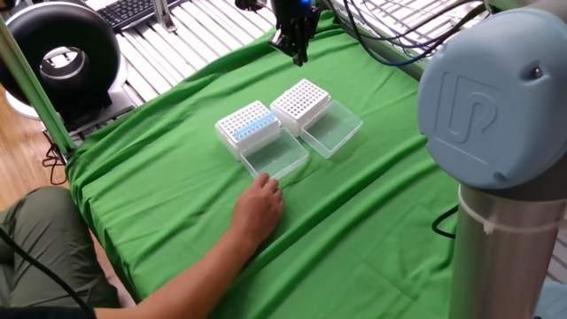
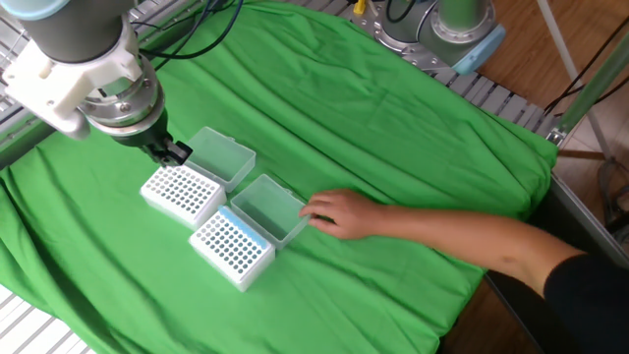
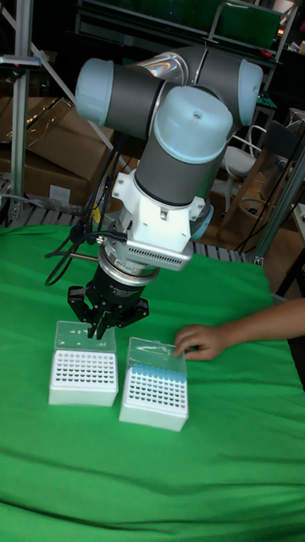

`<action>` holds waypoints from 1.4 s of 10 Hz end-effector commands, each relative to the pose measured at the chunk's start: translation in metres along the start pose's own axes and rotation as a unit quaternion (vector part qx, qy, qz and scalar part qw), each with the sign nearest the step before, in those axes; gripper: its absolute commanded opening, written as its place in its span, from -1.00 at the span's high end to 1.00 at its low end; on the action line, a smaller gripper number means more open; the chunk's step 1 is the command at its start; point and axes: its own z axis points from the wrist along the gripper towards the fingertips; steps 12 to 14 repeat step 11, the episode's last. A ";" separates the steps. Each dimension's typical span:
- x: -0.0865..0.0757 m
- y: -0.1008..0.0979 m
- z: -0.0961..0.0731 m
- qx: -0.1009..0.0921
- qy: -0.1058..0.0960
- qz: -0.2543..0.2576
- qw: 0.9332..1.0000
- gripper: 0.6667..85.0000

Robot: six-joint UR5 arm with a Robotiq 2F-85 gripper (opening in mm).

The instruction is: Insert a medium pipette tip into the holder for medium pipette tips

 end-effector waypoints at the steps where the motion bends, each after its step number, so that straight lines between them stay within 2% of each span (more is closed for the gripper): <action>1: 0.000 0.002 0.001 -0.010 0.001 0.001 1.000 0.61; 14: -0.001 -0.001 0.000 -0.004 0.001 -0.007 1.000 0.64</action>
